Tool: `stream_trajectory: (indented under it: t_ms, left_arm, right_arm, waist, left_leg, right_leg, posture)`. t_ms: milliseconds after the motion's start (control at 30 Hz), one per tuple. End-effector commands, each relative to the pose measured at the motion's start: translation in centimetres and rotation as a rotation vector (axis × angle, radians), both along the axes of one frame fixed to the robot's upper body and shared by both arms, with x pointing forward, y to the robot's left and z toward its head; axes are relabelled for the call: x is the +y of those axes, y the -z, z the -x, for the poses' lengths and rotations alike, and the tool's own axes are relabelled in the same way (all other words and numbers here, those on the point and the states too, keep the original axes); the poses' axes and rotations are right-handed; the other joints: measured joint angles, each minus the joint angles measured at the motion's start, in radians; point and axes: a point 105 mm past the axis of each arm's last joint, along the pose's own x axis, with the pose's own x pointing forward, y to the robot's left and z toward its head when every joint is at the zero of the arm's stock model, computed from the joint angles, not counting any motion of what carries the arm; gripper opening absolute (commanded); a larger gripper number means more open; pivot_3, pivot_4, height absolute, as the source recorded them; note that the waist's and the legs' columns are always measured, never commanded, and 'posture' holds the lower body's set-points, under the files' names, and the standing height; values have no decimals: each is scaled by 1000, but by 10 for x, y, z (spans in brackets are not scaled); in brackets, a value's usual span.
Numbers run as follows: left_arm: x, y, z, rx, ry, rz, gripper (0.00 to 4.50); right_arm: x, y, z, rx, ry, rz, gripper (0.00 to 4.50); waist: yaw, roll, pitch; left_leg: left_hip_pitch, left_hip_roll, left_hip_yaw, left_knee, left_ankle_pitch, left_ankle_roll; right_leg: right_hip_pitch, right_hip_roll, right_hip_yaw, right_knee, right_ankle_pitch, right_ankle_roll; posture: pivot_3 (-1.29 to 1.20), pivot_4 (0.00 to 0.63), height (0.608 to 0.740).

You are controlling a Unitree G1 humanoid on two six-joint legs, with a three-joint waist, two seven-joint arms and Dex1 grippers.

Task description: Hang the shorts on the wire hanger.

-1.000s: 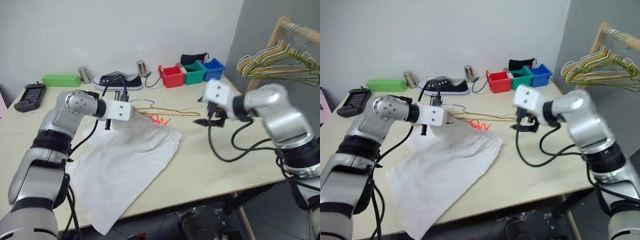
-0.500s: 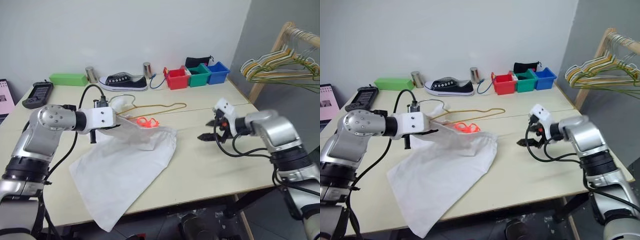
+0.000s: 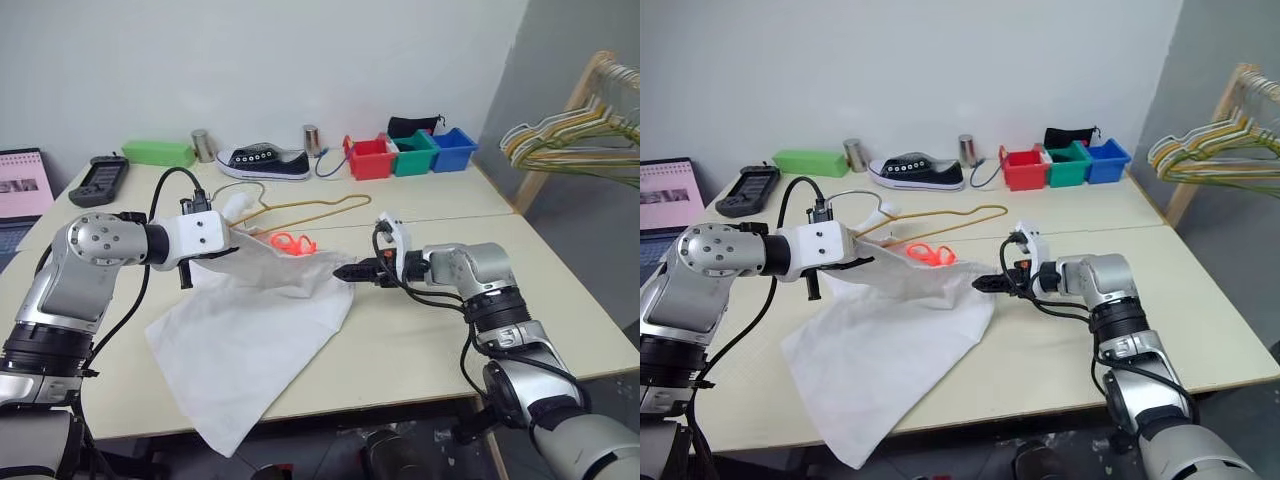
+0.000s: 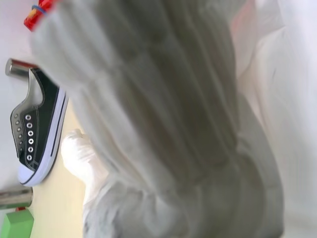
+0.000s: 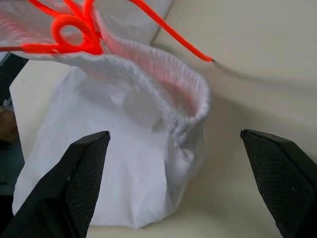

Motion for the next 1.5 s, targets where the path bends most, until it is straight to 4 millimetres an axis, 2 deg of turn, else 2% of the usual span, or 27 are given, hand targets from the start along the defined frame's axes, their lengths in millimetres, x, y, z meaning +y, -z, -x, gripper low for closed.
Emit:
stream_trajectory:
  t_ms: [33, 167, 467, 600, 767, 833, 967, 1100, 1200, 1500]
  left_arm:
    - [-1, -18, 0, -69, 7, -8, 58]
    - [-1, -17, 1, -66, 8, -10, 58]
    - [2, -15, 2, -66, -6, -14, 58]
    - [4, -15, 2, -69, -14, -14, 58]
    - [6, -14, 3, -64, -22, -13, 58]
    - [6, -10, 10, -16, -7, -8, 58]
    - [12, 7, 26, 96, 20, -73, 58]
    - [16, 19, 34, 159, 25, -113, 58]
    - [17, 24, 34, 167, 23, -126, 58]
    - [28, 38, 36, 202, 10, -235, 58]
  right_arm:
    - [5, -20, -8, -64, 1, -48, 3984]
    - [6, -21, -10, -72, 6, -53, 3171]
    - [4, -21, -10, -80, -2, -54, 906]
    - [6, -24, -7, -107, -26, -52, 50]
    - [5, -27, -5, -186, -61, 2, 16]
    - [2, -30, -6, -272, -78, 62, 16]
    - [-10, -36, -7, -379, -103, 164, 16]
    - [-23, -40, -5, -460, -146, 258, 16]
    - [-31, -42, -2, -500, -177, 313, 16]
    - [-36, -69, 8, -615, -246, 383, 16]
  waist:
    - [4, 0, 0]
    - [11, 0, 0]
    - [16, 0, 0]
    - [22, 0, 0]
    - [22, 0, 0]
    - [22, 0, 0]
    - [22, 1, 0]
    - [24, 1, 0]
    - [24, 1, 0]
    - [21, 0, 0]
  left_leg:
    - [0, 0, 0, 0, 0, 0]
    - [0, 0, 0, 0, 0, 0]
    - [0, 0, 0, -1, 0, 0]
    - [0, 0, 0, -1, 0, 0]
    - [0, 0, 0, -1, 0, 0]
    - [0, 0, 0, -1, 0, 0]
    - [-1, 0, 1, -1, 0, 0]
    - [-2, 1, 1, -2, 0, 0]
    - [-2, 1, 1, -1, 0, 0]
    - [-2, 1, 2, -2, 0, 0]
  right_leg:
    - [0, 0, 0, 0, 0, 0]
    - [0, 0, 0, -1, 0, 0]
    - [0, 0, 0, -1, 0, 0]
    - [0, 0, 0, -1, 0, 0]
    - [0, 0, 0, -1, 0, 0]
    - [0, 0, 0, -1, 0, 0]
    - [-2, 0, 1, -2, 0, 0]
    - [-3, 0, 1, -2, 0, 0]
    - [-3, 0, 1, -2, 0, 0]
    - [-3, 0, 1, -2, 0, 0]
  posture:
    - [-130, 19, 740]
    - [-129, 20, 740]
    - [-125, 24, 740]
    - [-125, 21, 740]
    - [-126, 21, 740]
    - [-126, 21, 740]
    - [-126, 21, 740]
    - [-143, 12, 740]
    - [-154, 8, 740]
    - [-172, 0, 740]
